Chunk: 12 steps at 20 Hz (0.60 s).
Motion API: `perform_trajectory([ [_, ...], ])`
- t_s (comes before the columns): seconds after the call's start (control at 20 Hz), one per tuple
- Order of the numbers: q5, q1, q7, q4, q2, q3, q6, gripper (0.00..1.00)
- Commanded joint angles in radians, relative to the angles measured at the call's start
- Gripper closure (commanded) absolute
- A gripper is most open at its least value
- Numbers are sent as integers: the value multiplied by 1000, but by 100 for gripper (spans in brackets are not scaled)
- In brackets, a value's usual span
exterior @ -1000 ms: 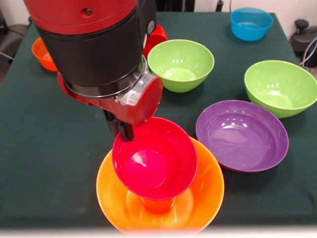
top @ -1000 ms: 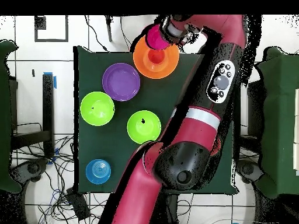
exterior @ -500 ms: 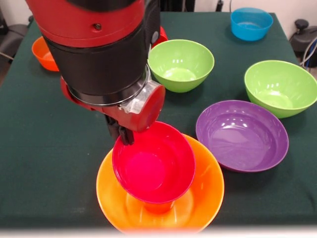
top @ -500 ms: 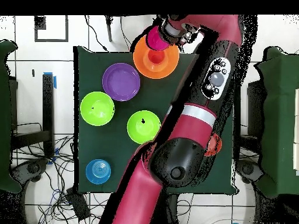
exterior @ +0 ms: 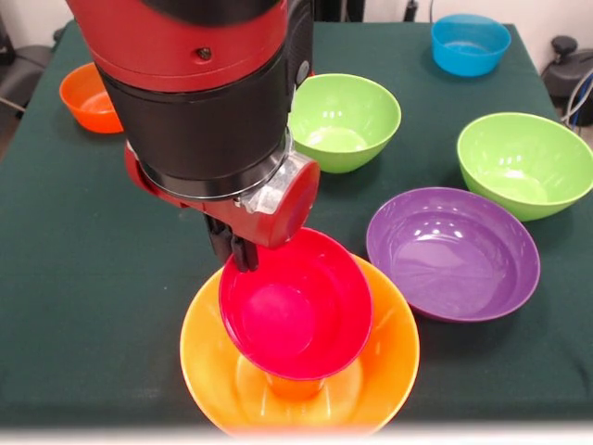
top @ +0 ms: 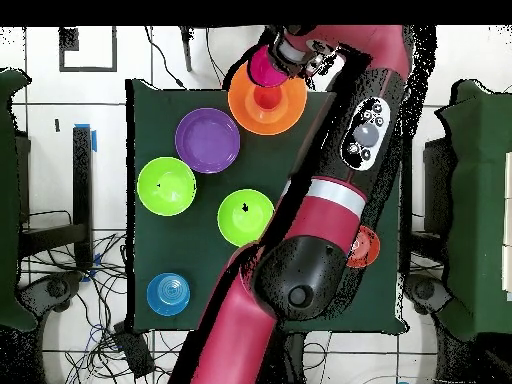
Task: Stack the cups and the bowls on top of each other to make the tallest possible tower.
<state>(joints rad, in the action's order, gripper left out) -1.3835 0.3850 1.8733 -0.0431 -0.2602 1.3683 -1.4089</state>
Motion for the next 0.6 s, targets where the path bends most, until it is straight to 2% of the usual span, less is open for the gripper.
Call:
perform_trajectory([
  [0.05,85,-34,-112,-25,4,-62,20,100],
  [0.6,170,-65,-107,-64,15,-154,-3,100],
])
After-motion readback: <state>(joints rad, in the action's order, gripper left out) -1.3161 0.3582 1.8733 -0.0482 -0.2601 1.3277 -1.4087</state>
